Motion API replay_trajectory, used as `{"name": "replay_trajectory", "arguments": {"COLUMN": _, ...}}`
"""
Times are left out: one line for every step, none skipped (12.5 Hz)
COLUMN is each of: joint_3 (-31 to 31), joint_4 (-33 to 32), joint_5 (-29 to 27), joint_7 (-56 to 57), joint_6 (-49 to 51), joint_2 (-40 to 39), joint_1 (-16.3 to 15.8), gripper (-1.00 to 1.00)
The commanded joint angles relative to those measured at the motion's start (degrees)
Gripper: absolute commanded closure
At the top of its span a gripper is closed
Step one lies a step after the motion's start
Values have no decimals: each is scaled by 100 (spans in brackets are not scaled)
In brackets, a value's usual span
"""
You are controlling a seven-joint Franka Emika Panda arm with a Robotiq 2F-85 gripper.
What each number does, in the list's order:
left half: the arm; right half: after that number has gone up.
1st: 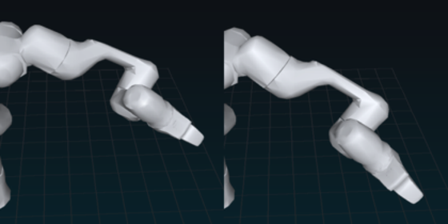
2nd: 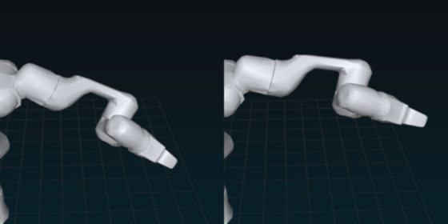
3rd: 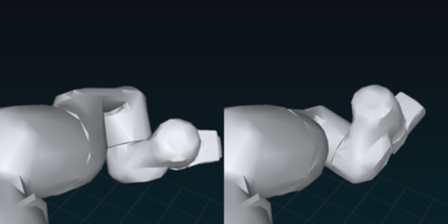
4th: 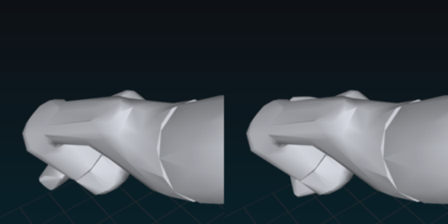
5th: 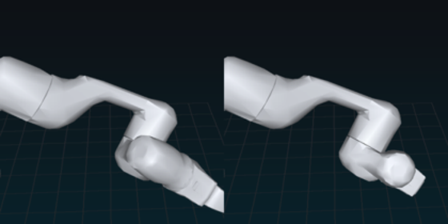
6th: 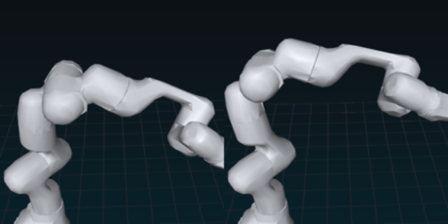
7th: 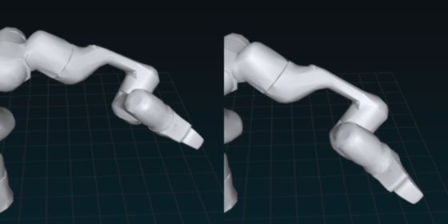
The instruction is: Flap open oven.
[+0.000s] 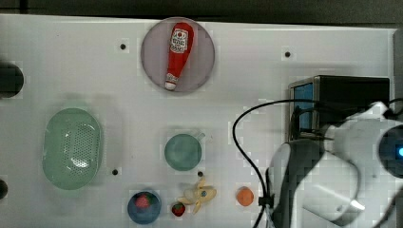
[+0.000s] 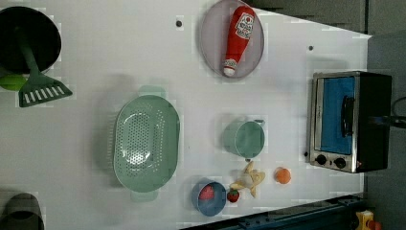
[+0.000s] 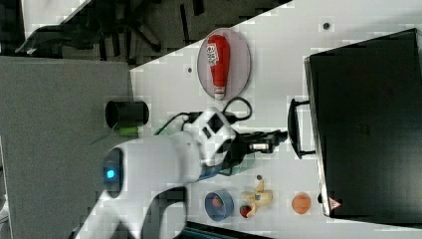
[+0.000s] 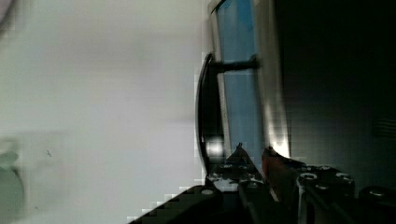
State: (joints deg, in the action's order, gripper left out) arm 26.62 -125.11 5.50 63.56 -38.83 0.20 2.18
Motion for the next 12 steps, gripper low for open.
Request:
{"name": "replay_trajectory", "arguments": {"joint_3": 33, "joint_4": -251, "joint_5": 39, "joint_7": 437, "joint_6": -647, "joint_2": -178, "joint_1": -6, "gripper": 65}}
{"name": "replay_trajectory", "arguments": {"joint_3": 41, "joint_4": -342, "joint_5": 63, "joint_7": 440, "joint_6": -920, "joint_2": -265, "joint_1": -2, "gripper": 65}}
{"name": "replay_trajectory", "arguments": {"joint_3": 42, "joint_4": -409, "joint_5": 66, "joint_7": 440, "joint_6": -1101, "joint_2": -348, "joint_1": -1, "gripper": 65}}
{"name": "replay_trajectory", "arguments": {"joint_3": 41, "joint_4": -448, "joint_5": 66, "joint_7": 440, "joint_6": -1158, "joint_2": -433, "joint_1": -2, "gripper": 65}}
{"name": "replay_trajectory", "arguments": {"joint_3": 49, "joint_4": -453, "joint_5": 67, "joint_7": 438, "joint_6": -1161, "joint_2": -526, "joint_1": 0, "gripper": 65}}
{"name": "replay_trajectory", "arguments": {"joint_3": 55, "joint_4": -452, "joint_5": 67, "joint_7": 436, "joint_6": -1165, "joint_2": -601, "joint_1": -1, "gripper": 65}}
{"name": "replay_trajectory", "arguments": {"joint_3": 54, "joint_4": -453, "joint_5": 67, "joint_7": 431, "joint_6": -1186, "joint_2": -669, "joint_1": -3, "gripper": 65}}
{"name": "replay_trajectory", "arguments": {"joint_3": 47, "joint_4": -452, "joint_5": 67, "joint_7": 429, "joint_6": -1217, "joint_2": -737, "joint_1": -9, "gripper": 65}}
{"name": "replay_trajectory", "arguments": {"joint_3": 14, "joint_4": -451, "joint_5": 72, "joint_7": 427, "joint_6": -1224, "joint_2": -792, "joint_1": -19, "gripper": 65}}
{"name": "replay_trajectory", "arguments": {"joint_3": -27, "joint_4": -452, "joint_5": 166, "joint_7": 404, "joint_6": -1227, "joint_2": -820, "joint_1": -43, "gripper": 65}}
{"name": "replay_trajectory", "arguments": {"joint_3": -74, "joint_4": -451, "joint_5": 396, "joint_7": 217, "joint_6": -1228, "joint_2": -833, "joint_1": -80, "gripper": 65}}
{"name": "replay_trajectory", "arguments": {"joint_3": -132, "joint_4": -454, "joint_5": 726, "joint_7": -133, "joint_6": -1216, "joint_2": -835, "joint_1": -132, "gripper": 65}}
